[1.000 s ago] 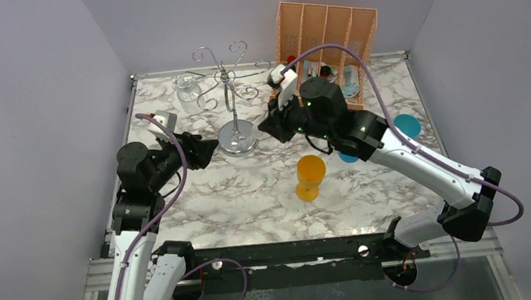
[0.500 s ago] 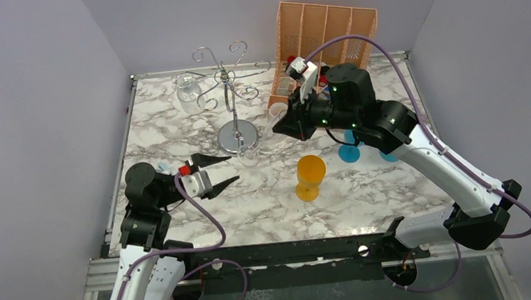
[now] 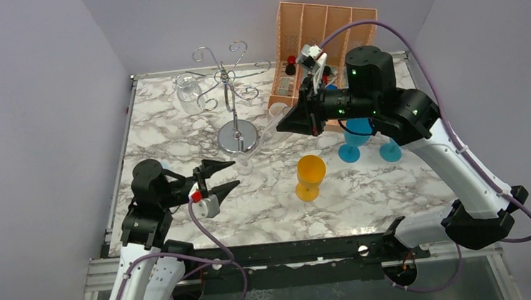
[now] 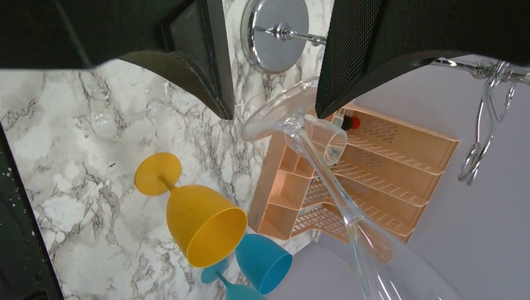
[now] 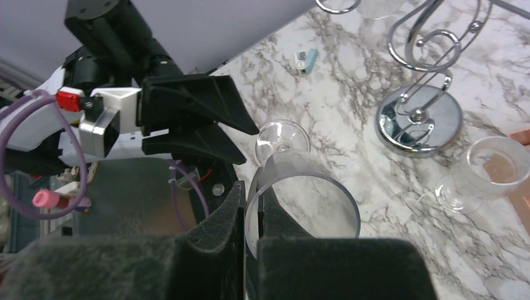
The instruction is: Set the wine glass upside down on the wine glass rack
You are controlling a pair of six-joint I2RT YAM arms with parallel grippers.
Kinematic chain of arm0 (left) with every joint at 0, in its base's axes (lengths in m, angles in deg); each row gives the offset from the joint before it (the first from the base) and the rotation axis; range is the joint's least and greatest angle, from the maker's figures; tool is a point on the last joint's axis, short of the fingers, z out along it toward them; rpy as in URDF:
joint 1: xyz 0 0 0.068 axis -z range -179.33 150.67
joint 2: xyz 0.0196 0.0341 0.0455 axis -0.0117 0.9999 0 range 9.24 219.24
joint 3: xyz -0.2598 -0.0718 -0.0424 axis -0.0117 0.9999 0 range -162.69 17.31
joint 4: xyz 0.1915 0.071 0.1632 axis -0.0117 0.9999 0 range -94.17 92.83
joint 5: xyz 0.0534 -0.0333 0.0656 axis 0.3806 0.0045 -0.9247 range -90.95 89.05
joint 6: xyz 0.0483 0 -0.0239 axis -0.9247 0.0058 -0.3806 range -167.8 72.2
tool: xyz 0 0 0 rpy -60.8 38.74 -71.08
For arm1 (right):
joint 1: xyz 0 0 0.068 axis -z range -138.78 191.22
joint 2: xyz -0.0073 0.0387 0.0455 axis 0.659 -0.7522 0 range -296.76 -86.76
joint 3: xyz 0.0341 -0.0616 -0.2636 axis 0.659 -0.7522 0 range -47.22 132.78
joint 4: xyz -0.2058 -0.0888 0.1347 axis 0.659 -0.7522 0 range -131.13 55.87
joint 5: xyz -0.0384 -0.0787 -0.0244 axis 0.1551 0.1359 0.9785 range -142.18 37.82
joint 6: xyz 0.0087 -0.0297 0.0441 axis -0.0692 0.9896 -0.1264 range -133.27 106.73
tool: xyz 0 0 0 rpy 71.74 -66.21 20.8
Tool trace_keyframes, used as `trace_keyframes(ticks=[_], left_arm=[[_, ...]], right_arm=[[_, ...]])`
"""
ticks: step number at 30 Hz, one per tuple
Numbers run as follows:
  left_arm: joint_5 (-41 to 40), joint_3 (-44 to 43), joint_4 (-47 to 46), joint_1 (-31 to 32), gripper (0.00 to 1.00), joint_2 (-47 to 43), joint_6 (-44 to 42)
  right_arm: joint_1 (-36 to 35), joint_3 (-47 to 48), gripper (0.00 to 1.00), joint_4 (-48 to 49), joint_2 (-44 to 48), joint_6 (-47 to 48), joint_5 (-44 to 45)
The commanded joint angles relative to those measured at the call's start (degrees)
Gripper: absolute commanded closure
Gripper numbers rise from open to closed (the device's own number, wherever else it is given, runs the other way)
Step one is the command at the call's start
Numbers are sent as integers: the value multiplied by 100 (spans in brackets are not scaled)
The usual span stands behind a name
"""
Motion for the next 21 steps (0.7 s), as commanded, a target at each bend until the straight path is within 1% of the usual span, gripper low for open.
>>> trace_keyframes(ticks=[1, 8, 10, 12, 15, 18, 21], left_arm=[[232, -304, 257, 17, 45, 196, -602], [298, -452, 328, 17, 45, 469, -858], [267, -535, 475, 15, 45, 497, -985], [145, -659, 711, 17, 45, 558, -1208], [68, -836, 1042, 17, 45, 671, -1465], [60, -897, 1195, 17, 45, 685, -1505], [214, -957, 1313, 13, 45, 648, -1487]], right_arm=[[36, 121, 99, -34, -70, -107, -768], [44, 186, 99, -89, -10, -68, -825], [56, 149, 99, -120, -19, -3, -803], [119, 261, 99, -299, -111, 57, -640], [185, 513, 99, -488, -211, 86, -706], [220, 798, 99, -667, -285, 158, -802], [278, 860, 99, -719, -309, 142, -917]])
